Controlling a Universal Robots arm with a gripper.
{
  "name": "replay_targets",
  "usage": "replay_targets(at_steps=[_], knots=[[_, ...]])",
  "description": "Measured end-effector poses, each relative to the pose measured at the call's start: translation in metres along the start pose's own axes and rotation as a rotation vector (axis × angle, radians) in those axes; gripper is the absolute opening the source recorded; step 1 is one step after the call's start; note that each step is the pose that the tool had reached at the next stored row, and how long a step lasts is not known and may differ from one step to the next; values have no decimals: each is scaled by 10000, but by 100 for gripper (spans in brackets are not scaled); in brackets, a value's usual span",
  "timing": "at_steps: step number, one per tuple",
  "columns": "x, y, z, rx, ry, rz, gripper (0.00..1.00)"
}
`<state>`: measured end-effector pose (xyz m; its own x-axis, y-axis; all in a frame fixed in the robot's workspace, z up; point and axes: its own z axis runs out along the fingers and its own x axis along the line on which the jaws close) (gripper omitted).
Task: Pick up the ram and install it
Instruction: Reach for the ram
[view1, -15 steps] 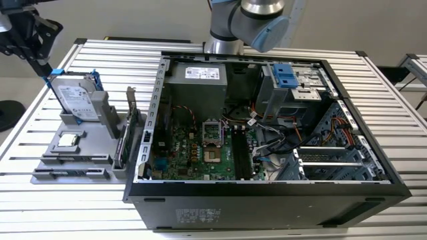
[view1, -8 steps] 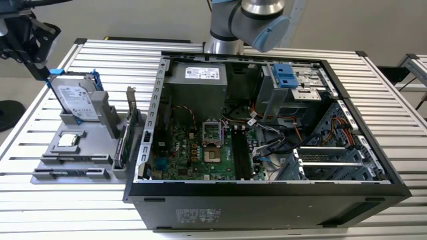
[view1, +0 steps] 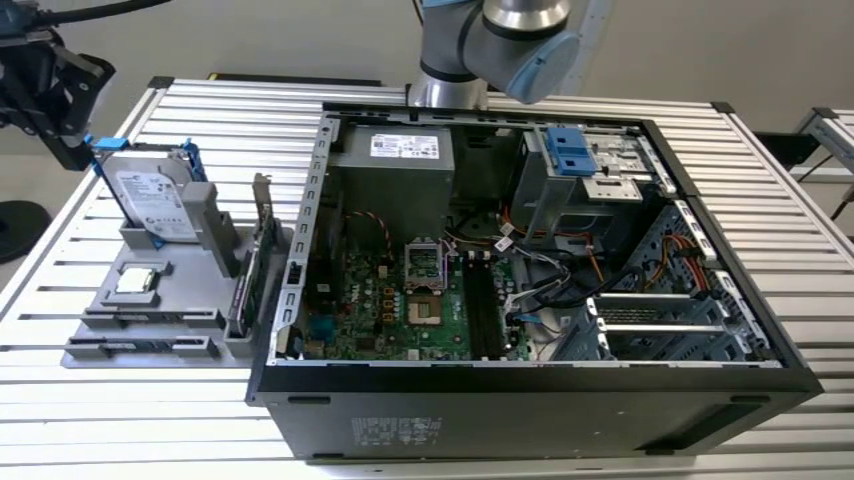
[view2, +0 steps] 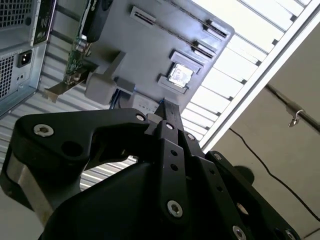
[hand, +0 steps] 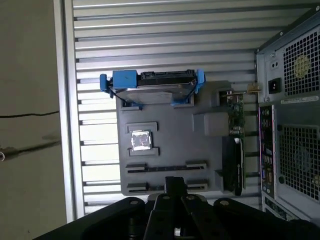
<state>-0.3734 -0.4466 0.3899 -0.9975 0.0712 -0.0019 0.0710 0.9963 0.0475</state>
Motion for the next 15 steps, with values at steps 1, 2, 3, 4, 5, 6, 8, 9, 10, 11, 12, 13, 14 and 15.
replay_targets(at_steps=[1, 2, 3, 4, 5, 6, 8, 9, 10, 11, 12, 13, 14, 15], knots=[[-2, -16, -1, 1, 9, 0, 0], [-5, -32, -1, 2, 17, 1, 0], [-7, -46, -2, 2, 25, 1, 0], [-10, -57, -2, 3, 34, 2, 0], [-13, -68, -3, 4, 45, 2, 0], [-17, -80, -3, 4, 55, 2, 0], [-27, -106, -4, 5, 77, 3, 0], [-33, -119, -5, 7, 90, 4, 0], [-39, -131, -5, 7, 103, 4, 0], [-45, -143, -5, 8, 115, 4, 0], [-49, -153, -6, 9, 123, 6, 0], [-51, -164, -6, 9, 129, 6, 0], [-55, -175, -7, 10, 136, 6, 0], [-59, -189, -8, 11, 142, 7, 0]])
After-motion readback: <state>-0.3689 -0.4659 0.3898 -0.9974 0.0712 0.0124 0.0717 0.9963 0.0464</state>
